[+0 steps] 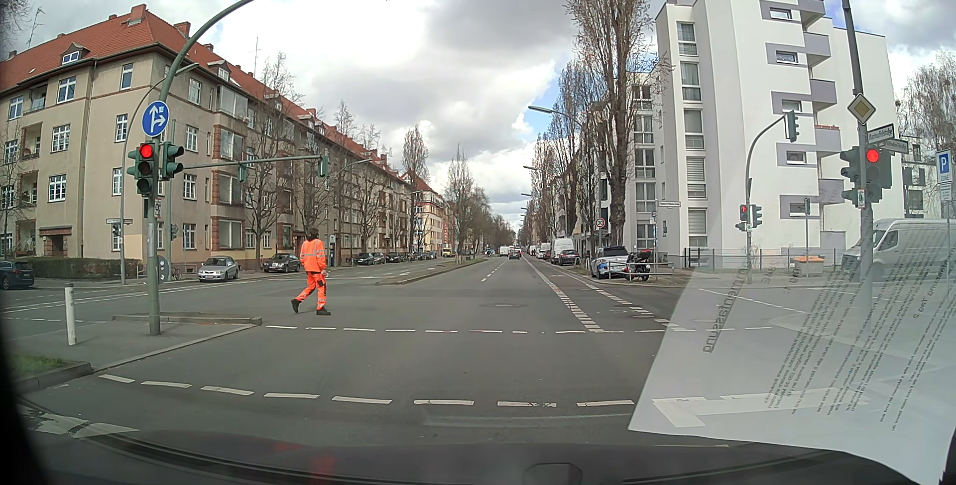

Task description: Follow the waypoints while adhering to traffic rules and regulations

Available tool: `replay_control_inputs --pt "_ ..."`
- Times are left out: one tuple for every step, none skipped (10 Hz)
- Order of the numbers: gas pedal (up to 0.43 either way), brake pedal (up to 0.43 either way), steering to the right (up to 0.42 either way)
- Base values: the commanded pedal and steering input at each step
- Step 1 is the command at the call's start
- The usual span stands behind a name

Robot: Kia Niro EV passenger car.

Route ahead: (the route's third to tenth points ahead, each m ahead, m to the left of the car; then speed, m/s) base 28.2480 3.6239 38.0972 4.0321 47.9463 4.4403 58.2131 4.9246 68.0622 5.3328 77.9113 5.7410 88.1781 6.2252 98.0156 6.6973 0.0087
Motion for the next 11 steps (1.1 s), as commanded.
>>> replay_control_inputs --pt "0.000 0.445 -0.015" --pt "0.000 0.445 -0.015" --pt "0.000 0.445 -0.015" --pt "0.000 0.445 -0.015" --pt "0.000 0.439 -0.015" --pt "0.000 0.439 -0.015" --pt "0.000 0.439 -0.015" --pt "0.000 0.439 -0.015" --pt "0.000 0.439 -0.015" --pt "0.000 0.439 -0.015" --pt "0.000 0.439 -0.015"
